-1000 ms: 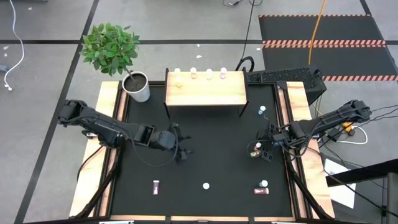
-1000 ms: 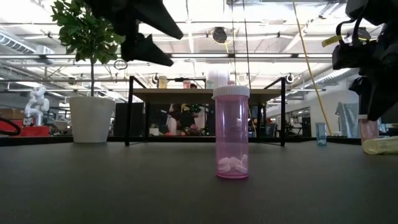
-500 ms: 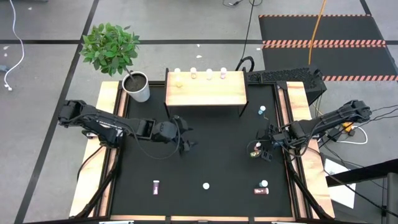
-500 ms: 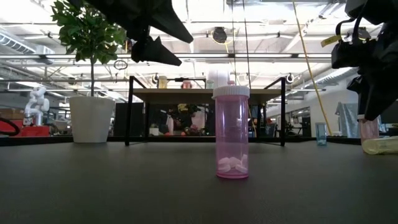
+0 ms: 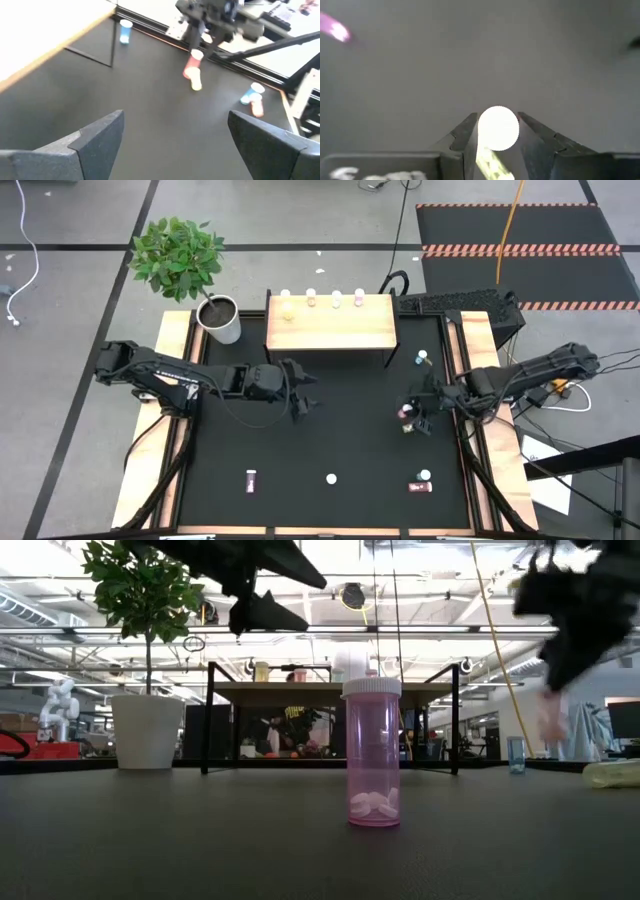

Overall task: Pick and place medicine bottles onto shelf by color
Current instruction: Put the top orange pill bottle on the shelf aligned with the other orange pill bottle

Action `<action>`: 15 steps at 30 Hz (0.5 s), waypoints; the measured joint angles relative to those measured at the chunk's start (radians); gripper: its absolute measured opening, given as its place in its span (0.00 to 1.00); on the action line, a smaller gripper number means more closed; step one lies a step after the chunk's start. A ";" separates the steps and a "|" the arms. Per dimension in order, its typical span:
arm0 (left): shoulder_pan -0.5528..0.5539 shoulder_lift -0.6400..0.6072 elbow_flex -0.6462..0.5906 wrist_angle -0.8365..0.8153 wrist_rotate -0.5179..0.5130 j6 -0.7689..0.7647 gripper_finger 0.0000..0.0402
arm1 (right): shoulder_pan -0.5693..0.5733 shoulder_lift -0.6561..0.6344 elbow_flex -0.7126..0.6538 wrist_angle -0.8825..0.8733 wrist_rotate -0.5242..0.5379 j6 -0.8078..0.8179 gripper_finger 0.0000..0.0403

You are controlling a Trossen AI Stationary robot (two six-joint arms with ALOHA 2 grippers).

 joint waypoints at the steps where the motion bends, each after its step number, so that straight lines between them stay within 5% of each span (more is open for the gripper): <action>1: 0.005 0.010 0.000 0.009 0.023 0.004 0.89 | -0.015 0.010 0.031 0.003 0.000 -0.026 0.28; 6: 0.009 0.083 0.028 0.081 0.108 0.032 0.89 | -0.100 0.107 0.203 0.036 -0.065 -0.184 0.28; 15: -0.008 0.274 0.285 -0.007 0.160 0.208 0.89 | -0.176 0.380 0.508 0.035 -0.244 -0.384 0.28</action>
